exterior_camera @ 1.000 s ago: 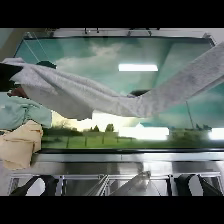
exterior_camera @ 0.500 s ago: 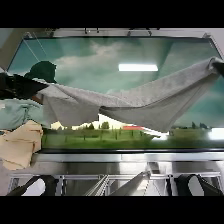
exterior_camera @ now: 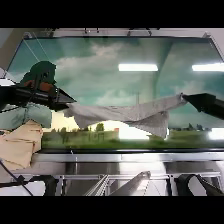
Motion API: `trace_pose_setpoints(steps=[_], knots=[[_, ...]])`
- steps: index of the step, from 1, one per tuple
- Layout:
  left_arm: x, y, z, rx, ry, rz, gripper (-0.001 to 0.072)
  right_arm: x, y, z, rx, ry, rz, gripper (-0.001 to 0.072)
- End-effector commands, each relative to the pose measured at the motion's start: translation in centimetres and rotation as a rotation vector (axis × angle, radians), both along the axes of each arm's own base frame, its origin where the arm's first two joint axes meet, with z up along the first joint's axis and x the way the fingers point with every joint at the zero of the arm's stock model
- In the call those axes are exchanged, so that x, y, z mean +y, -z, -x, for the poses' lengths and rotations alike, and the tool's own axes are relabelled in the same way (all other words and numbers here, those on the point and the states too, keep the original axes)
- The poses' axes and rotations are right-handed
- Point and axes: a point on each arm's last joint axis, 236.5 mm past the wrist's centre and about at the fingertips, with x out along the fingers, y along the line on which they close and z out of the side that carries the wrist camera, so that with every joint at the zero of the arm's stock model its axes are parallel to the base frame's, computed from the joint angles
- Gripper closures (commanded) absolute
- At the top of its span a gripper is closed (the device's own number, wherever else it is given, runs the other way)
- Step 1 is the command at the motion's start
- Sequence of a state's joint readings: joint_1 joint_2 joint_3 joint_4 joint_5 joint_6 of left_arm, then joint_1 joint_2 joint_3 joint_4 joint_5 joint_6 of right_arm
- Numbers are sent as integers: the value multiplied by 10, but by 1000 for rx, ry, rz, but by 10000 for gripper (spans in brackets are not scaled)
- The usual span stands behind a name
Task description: Fold the shirts.
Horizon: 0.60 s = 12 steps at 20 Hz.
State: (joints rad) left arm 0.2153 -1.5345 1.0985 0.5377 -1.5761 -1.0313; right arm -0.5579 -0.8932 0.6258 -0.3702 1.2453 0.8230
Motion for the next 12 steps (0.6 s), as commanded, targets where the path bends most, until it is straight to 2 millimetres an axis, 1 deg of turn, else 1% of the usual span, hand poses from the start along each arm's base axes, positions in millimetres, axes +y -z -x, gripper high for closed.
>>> trace_pose_setpoints(steps=[1, 3, 5, 6, 9, 10, 11, 12], knots=[[7, 43, 4, 146, -1, -24, 1, -2, 57, 15, 153, -26, 23, 690], [18, 63, 11, 206, 3, -83, 1, -4, 65, 14, 176, -22, 14, 691], [31, 85, 27, 281, 34, -189, 1, -8, 72, 10, 188, -3, 17, 690], [33, 91, 33, 297, 49, -216, 1, -10, 75, 9, 193, 4, 18, 690], [20, 94, 44, 321, 70, -196, 3, -11, 81, 8, 213, 7, 8, 690], [16, 94, 46, 323, 87, -197, 15, -11, 83, 8, 218, 6, 4, 690], [9, 90, 49, 323, 112, -183, 156, -10, 83, 8, 221, 2, 0, 690], [-3, 81, 50, 302, 138, -131, 394, -8, 81, 9, 220, -5, -7, 690]])
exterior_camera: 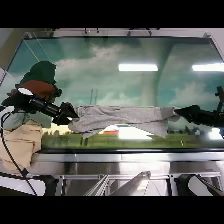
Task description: Fold the shirts.
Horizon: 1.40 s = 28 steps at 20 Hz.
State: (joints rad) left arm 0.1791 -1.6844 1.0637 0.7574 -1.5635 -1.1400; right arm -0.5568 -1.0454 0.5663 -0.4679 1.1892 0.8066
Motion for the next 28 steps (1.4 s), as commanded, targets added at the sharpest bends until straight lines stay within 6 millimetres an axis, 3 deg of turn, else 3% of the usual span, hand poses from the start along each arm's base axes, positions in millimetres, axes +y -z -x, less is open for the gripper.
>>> trace_pose_setpoints(steps=[1, 2, 4, 6, 7, 8, 9, 11, 13, 15, 18, 21, 23, 24, 26, 28], knots=[[-37, -24, 7, -34, 68, 153, 705, 6, -1, 2, 5, -19, -29, 690], [-59, -50, 1, -80, 62, 279, 697, 13, -10, 3, -22, -44, -62, 690], [-98, -126, -5, -182, 48, 549, 697, 26, -40, 3, -98, -81, -135, 691], [-109, -208, 14, -292, 115, 772, 698, 30, -83, 1, -209, -104, -145, 691], [-109, -242, 19, -361, 122, 808, 697, 29, -118, -2, -300, -102, -149, 690], [-104, -277, 24, -465, 123, 840, 695, 28, -162, -4, -420, -91, -161, 691], [-96, -311, 28, -574, 116, 874, 688, 25, -219, -2, -583, -64, -166, 691], [-71, -384, 40, -819, 87, 934, 687, 19, -321, 19, -898, -8, -109, 690], [-38, -447, 57, -1063, 39, 945, 687, 18, -398, 49, -1125, 84, 1, 690], [-8, -487, 74, -1247, -28, 871, 686, 31, -445, 76, -1271, 125, 124, 691], [26, -506, 85, -1434, -165, 640, 683, 51, -490, 108, -1413, 160, 228, 691], [56, -508, 80, -1514, -286, 485, 682, 41, -501, 112, -1438, 274, 348, 691], [75, -494, 60, -1464, -338, 438, 682, 18, -481, 93, -1336, 339, 464, 691], [82, -478, 45, -1398, -343, 425, 682, 7, -463, 80, -1255, 344, 476, 691], [78, -437, 16, -1217, -300, 432, 682, -7, -418, 53, -1110, 293, 415, 690], [63, -384, -13, -1030, -222, 410, 683, -18, -361, 25, -965, 245, 310, 691]])
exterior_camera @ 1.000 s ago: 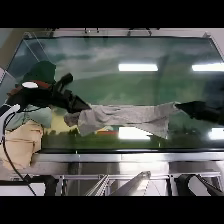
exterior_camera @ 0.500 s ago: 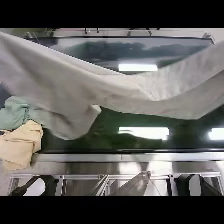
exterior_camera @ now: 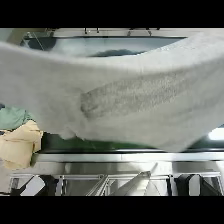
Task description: Fold the shirts.
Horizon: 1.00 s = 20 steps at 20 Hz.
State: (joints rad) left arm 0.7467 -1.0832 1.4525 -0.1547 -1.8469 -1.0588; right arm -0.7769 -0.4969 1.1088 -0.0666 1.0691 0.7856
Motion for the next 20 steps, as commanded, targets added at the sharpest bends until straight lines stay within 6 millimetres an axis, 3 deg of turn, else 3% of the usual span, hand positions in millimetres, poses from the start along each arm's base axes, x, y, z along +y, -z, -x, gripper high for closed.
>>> trace_pose_setpoints(steps=[1, 4, 7, 9, 10, 11, 12, 13, 14, 16, 17, 19, 20], knots=[[-13, 93, -50, 295, 95, -108, 682, -22, 98, -46, 258, -65, -110, 691], [-16, 182, -123, 510, 56, -114, 682, -37, 217, -97, 495, -88, -244, 691], [-20, 274, -176, 708, 65, -40, 682, -38, 339, -146, 739, -83, -327, 691], [-32, 335, -201, 817, 111, -2, 691, -31, 395, -176, 808, -104, -400, 691], [-41, 356, -213, 848, 141, 38, 696, -28, 414, -194, 815, -120, -451, 690], [-48, 362, -225, 861, 173, 108, 677, -25, 424, -210, 813, -150, -508, 616], [-49, 359, -239, 862, 189, 197, 453, -24, 426, -221, 808, -188, -541, 418], [-44, 349, -255, 851, 193, 288, 225, -25, 418, -229, 786, -240, -548, 384], [-33, 336, -266, 832, 198, 345, 55, -29, 402, -232, 758, -290, -560, 384], [-13, 313, -266, 780, 220, 335, 70, -46, 371, -223, 729, -348, -549, 383], [-5, 298, -260, 741, 247, 315, 71, -57, 365, -211, 761, -351, -535, 383], [0, 287, -237, 760, 285, 205, 85, -68, 373, -174, 908, -338, -466, 389], [-2, 294, -224, 793, 283, 106, 182, -72, 387, -150, 1025, -310, -425, 389]])
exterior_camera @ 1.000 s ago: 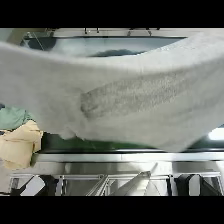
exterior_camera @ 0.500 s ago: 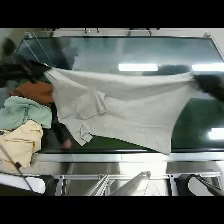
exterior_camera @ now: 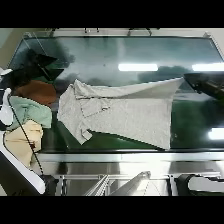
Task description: Fold the shirts.
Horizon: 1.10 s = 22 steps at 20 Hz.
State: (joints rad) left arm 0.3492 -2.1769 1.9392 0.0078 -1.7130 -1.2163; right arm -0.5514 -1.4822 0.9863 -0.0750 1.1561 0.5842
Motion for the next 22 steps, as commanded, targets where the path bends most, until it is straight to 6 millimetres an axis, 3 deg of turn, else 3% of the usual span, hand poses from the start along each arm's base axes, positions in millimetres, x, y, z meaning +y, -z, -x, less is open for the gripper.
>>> trace_pose_setpoints(steps=[1, 3, 4, 5, 7, 9, 13, 17, 19, 22], knots=[[4, 9, 41, 51, 132, -217, 225, -17, 34, 71, 306, -84, 133, 389], [6, 41, 77, 154, 186, -431, 224, -43, 62, 113, 486, -6, 256, 384], [9, 57, 93, 200, 193, -520, 223, -59, 74, 131, 561, 64, 300, 235], [14, 75, 109, 240, 190, -610, 206, -73, 84, 147, 627, 135, 322, 13], [27, 111, 141, 339, 174, -749, 45, -79, 103, 174, 718, 170, 329, 10], [39, 141, 176, 425, 183, -847, 45, -79, 127, 206, 844, 170, 341, 10], [35, 176, 213, 535, 183, -837, 46, -33, 154, 237, 946, 94, 203, 11], [42, 204, 221, 554, 143, -888, 49, 4, 168, 258, 1005, 30, 119, 12], [42, 211, 207, 501, 109, -932, 49, 17, 169, 262, 1018, -17, 126, 13], [19, 213, 171, 379, 28, -928, 50, 30, 168, 267, 1030, -76, 131, 14]])
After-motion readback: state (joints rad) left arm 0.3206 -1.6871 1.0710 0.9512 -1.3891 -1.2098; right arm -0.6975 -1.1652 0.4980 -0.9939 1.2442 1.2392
